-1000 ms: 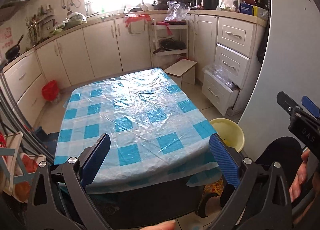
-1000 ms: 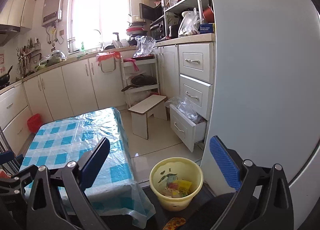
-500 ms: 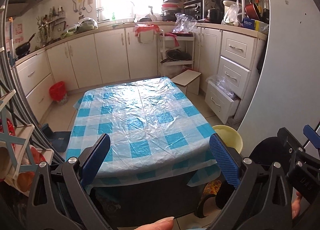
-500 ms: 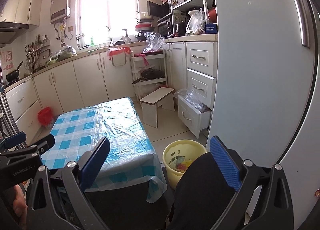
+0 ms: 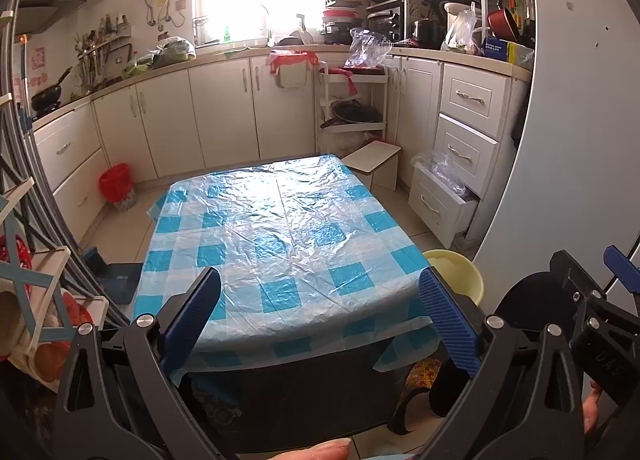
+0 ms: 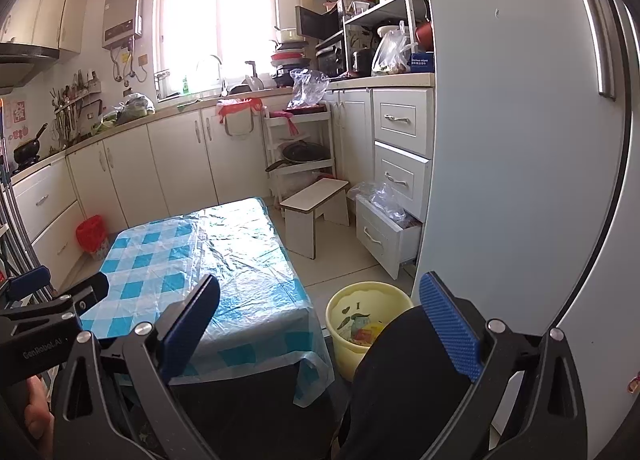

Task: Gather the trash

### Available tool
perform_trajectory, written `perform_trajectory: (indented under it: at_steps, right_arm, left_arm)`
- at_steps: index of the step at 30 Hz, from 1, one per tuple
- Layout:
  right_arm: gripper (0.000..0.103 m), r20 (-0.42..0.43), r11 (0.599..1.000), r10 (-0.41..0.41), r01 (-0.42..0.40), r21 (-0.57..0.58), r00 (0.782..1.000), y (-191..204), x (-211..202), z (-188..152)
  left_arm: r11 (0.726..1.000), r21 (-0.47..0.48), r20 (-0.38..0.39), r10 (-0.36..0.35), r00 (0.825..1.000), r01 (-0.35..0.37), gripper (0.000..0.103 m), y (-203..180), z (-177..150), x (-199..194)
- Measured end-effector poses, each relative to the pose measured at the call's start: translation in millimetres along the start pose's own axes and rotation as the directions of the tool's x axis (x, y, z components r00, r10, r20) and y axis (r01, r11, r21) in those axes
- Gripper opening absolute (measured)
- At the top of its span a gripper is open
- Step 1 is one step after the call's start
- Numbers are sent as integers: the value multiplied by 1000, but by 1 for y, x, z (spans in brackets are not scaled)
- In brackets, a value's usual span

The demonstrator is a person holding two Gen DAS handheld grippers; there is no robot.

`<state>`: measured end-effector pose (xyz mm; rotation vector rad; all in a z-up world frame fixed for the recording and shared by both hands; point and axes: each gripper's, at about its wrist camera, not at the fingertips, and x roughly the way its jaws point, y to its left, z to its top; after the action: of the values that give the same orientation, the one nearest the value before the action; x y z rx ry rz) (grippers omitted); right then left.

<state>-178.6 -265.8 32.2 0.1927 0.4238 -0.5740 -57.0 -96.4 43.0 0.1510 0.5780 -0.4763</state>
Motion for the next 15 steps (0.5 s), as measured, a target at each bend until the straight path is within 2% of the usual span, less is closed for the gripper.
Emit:
perform_trajectory:
  at_steps: [15]
  right_arm:
    - [96,-13,1000,-7,7,-9,1000,2,2,-4]
  left_arm:
    - [1000,-12,-6,5,1000,-5,95,3,0,2]
